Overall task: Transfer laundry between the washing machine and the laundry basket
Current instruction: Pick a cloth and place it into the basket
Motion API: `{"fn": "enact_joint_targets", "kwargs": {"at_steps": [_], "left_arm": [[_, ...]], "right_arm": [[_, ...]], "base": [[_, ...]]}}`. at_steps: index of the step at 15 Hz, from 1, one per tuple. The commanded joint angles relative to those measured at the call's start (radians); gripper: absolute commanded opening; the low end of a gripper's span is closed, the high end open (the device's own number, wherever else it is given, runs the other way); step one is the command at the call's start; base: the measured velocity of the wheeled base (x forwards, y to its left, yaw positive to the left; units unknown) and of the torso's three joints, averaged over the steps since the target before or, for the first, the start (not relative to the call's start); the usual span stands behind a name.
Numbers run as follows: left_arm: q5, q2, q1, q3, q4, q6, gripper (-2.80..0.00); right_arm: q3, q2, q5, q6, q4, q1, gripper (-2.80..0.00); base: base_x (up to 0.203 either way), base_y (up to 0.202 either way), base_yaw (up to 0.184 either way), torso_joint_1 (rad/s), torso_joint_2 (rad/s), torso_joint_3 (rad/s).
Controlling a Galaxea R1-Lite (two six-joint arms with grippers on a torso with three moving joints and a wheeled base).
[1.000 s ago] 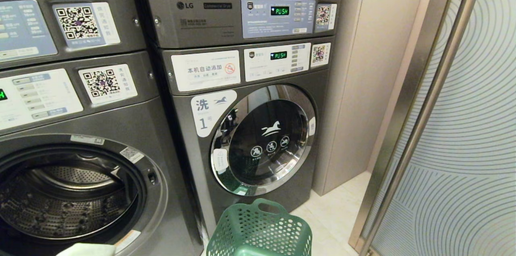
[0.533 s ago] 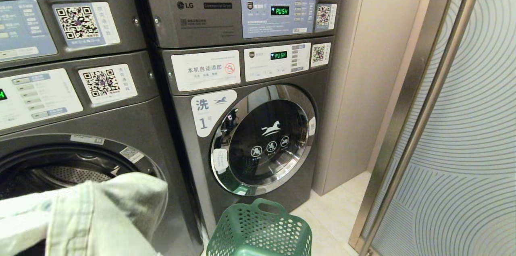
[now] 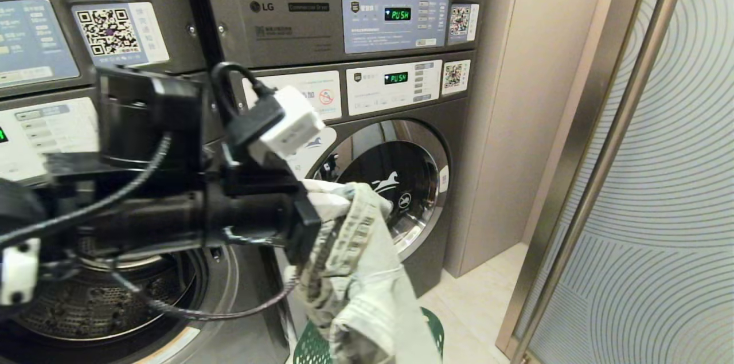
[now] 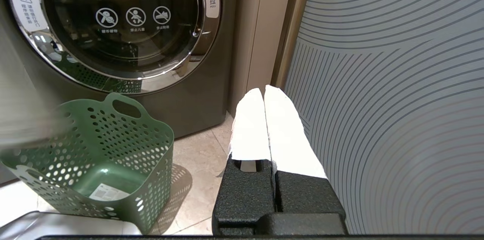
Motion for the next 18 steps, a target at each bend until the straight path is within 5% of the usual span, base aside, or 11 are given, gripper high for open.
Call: {"fn": "enact_joint_targets", "kwargs": {"at_steps": [1, 5, 11, 18], "left_arm": [[0.059, 0.169, -0.06, -0.028, -0.044, -0.013, -2.8], [0.154, 0.304, -0.076, -0.028, -0.162, -0.03, -2.8], [0.336, 0.536, -0.077, -0.054, -0.494, -0.027, -2.8], [0.4, 0.638, -0.075, -0.136, -0.524, -0.034, -2.8]], "right_arm": [[0.0, 0.001, 0.001, -0.001, 0.001, 0.0, -2.8], [0.0, 0.001, 0.002, -0.003, 0.001, 0.0, -2.8], [0.0, 0.001, 0.001, -0.001, 0.002, 0.0, -2.8], [0.0, 0.001, 0.001, 0.003, 0.001, 0.0, -2.8]], "base": [[0.0, 0.0, 0.0, 0.0, 0.0, 0.0], [0.0, 0.0, 0.0, 0.0, 0.0, 0.0], [0.0, 0.0, 0.0, 0.0, 0.0, 0.0], [0.0, 0.0, 0.0, 0.0, 0.0, 0.0]]}}
